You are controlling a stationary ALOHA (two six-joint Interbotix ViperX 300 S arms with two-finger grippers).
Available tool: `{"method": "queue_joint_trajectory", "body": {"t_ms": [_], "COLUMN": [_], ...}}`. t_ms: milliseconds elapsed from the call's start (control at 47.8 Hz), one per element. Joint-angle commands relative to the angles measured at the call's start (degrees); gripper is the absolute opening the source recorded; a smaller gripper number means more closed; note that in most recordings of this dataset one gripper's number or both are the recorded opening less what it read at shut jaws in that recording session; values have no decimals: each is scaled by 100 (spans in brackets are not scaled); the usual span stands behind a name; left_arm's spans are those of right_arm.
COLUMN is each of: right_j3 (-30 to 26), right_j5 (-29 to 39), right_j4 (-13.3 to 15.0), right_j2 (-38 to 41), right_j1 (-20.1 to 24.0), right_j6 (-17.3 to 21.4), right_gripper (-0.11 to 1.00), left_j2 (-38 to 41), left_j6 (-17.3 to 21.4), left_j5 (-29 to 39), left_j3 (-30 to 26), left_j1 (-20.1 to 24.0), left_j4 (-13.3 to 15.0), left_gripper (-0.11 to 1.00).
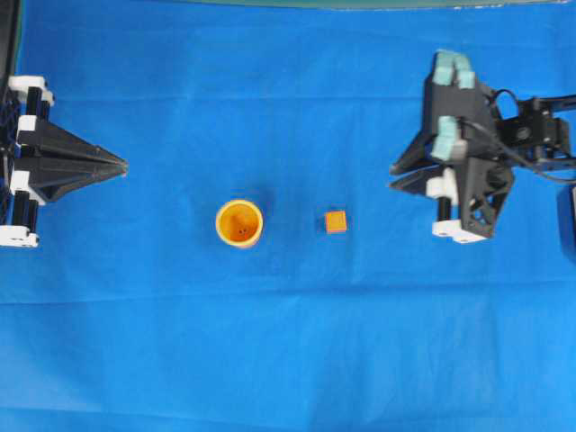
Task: Move the block forward with right arm.
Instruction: 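Move the right gripper left toward the small orange cube, then lower the open right gripper around the orange cube and close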
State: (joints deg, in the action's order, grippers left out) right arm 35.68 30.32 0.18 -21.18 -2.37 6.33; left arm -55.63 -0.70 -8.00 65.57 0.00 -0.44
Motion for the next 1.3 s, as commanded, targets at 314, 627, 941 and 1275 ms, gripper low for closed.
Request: {"method": "queue_joint_trajectory", "body": {"t_ms": [314, 627, 941, 1275], "right_j3": [-677, -800, -896, -949], "right_j5": [105, 132, 79, -176], "right_j4": [35, 35, 35, 35], "right_j2": [905, 1670, 2145, 2646], "right_j1": [35, 132, 141, 202], "right_j6": [-132, -387, -554, -703], "right_gripper": [55, 56, 56, 56], "left_j2": [18, 18, 18, 18], "left_j6": [-9, -9, 0, 0], "left_j5": [-35, -35, -35, -35], "left_j3": [-193, -193, -202, -202], "left_j1": [18, 18, 18, 18], "left_j4": [-9, -9, -9, -9], "left_gripper": [1, 1, 1, 1]}}
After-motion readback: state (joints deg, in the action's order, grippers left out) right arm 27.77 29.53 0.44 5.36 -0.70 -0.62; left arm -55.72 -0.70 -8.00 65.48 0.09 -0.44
